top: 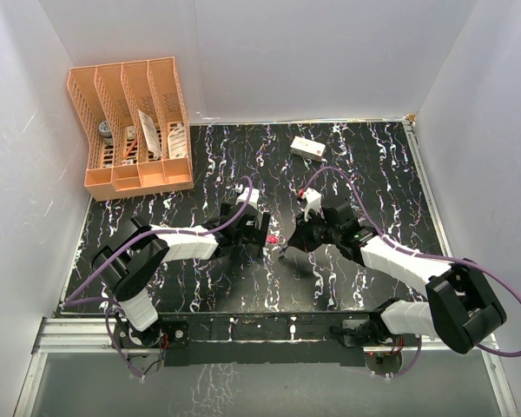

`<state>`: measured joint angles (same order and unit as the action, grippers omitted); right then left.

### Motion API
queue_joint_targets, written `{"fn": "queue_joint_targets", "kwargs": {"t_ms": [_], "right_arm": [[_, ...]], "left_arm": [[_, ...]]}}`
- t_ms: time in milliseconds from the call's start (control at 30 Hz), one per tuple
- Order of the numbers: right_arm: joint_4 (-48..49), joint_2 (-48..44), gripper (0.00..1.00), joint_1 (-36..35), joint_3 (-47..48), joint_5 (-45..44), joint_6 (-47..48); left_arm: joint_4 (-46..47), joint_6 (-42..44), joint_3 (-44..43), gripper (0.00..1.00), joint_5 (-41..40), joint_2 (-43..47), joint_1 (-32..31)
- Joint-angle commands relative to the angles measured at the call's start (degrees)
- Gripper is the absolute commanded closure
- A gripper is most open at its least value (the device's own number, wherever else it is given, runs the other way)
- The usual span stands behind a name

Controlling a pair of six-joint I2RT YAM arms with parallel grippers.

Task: Put the keys on the keyring

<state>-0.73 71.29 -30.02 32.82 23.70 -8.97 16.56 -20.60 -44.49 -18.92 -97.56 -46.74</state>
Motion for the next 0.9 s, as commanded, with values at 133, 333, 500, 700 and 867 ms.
{"fn": "queue_joint_targets", "kwargs": {"t_ms": [133, 333, 500, 700, 867], "right_arm": [[-5.1, -1.0, 1.0, -0.4, 1.4, -9.1, -2.6], [-8.7, 0.8, 1.0, -0.4, 3.1, -11.1, -3.6], [-7.0, 2.1, 1.0, -0.4, 3.1, -10.7, -3.1], [-4.4, 4.4, 1.0, -0.5, 3.5, -9.3, -3.0], [-2.9, 6.1, 1.0, -0.4, 3.9, -8.7, -2.6]], "left_arm": [[-4.0, -1.3, 0.7, 0.02, 1.6, -2.0, -0.2], [-4.1, -1.3, 0.7, 0.02, 1.6, -1.9, -0.2], [-4.2, -1.3, 0.7, 0.02, 1.3, -1.7, -0.2], [-4.2, -1.3, 0.9, 0.02, 1.3, -1.6, -0.2], [-4.2, -1.3, 0.9, 0.02, 1.2, -1.5, -0.2]]}}
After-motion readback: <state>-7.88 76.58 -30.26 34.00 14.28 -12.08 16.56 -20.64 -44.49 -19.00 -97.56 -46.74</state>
